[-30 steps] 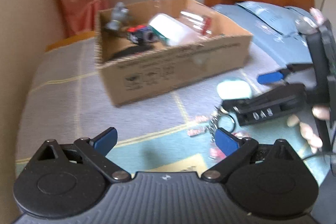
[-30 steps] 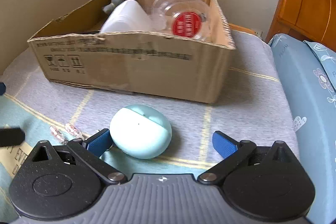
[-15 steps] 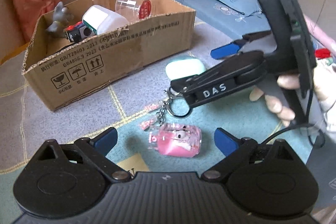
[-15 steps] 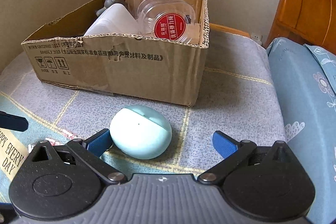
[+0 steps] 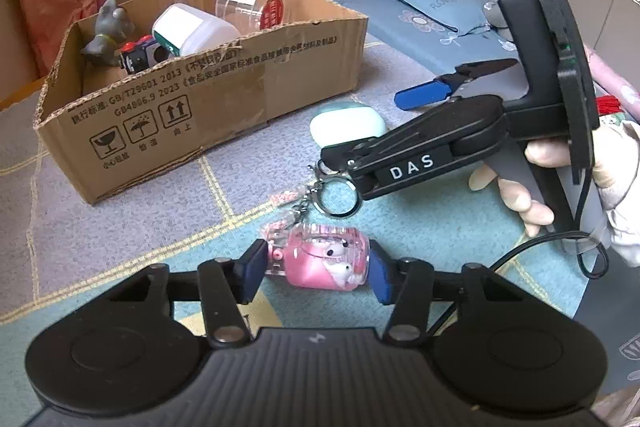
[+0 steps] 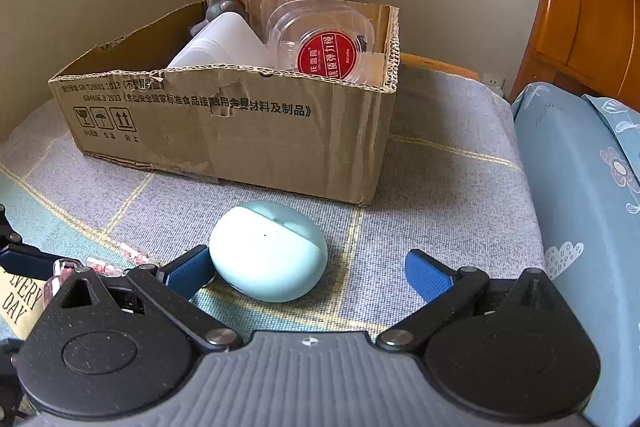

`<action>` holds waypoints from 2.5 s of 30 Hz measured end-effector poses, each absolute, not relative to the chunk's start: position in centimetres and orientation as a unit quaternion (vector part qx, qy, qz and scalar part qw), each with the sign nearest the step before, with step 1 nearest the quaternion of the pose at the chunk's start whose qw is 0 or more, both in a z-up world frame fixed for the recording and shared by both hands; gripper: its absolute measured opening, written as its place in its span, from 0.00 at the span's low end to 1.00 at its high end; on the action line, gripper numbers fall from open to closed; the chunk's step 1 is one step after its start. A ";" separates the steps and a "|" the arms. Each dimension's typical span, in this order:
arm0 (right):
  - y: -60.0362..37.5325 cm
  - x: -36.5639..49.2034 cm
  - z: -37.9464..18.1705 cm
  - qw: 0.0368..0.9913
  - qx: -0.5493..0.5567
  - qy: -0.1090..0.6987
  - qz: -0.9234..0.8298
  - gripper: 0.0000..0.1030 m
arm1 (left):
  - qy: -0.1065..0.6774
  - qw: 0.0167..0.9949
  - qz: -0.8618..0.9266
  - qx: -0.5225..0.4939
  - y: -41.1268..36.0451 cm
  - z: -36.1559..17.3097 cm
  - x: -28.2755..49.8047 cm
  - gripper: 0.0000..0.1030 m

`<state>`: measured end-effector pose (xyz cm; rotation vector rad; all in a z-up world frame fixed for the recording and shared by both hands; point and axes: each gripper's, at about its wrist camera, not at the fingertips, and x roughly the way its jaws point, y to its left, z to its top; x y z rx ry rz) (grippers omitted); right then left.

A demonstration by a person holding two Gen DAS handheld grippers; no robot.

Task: Organize rigid objects
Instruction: 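Grasp the pink keychain charm with left tool while right tool approaches the mint-green case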

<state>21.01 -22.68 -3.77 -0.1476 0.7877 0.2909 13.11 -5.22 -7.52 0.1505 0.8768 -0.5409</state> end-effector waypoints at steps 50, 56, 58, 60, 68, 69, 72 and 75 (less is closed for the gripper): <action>-24.9 17.5 -1.5 0.922 -0.017 0.372 0.101 1.00 | 0.370 0.845 -0.307 0.233 -4.9 -6.9 16.3 0.65; -25.4 17.5 -1.9 0.921 -0.012 0.378 0.096 1.00 | 0.384 0.839 -0.323 0.211 -5.2 -7.3 17.0 0.50; -25.7 17.6 -2.2 0.920 -0.009 0.382 0.094 1.00 | 0.388 0.841 -0.320 0.200 -5.0 -7.2 16.9 0.50; -25.9 17.5 -2.4 0.919 -0.010 0.384 0.093 1.00 | 0.389 0.846 -0.311 0.193 -4.8 -7.1 16.7 0.50; -24.8 17.3 -3.5 0.914 -0.048 0.390 0.100 1.00 | 0.407 0.873 -0.234 0.132 -1.4 -6.8 15.9 0.50; -24.5 17.3 -3.6 0.914 -0.057 0.388 0.103 1.00 | 0.411 0.876 -0.220 0.123 -0.8 -6.9 16.0 0.50; -23.6 17.4 -3.6 0.913 -0.060 0.386 0.114 1.00 | 0.419 0.886 -0.179 0.083 1.3 -7.0 15.5 0.50; -22.3 17.6 -3.7 0.913 -0.066 0.382 0.128 1.00 | 0.420 0.894 -0.143 0.063 2.7 -7.1 15.0 0.50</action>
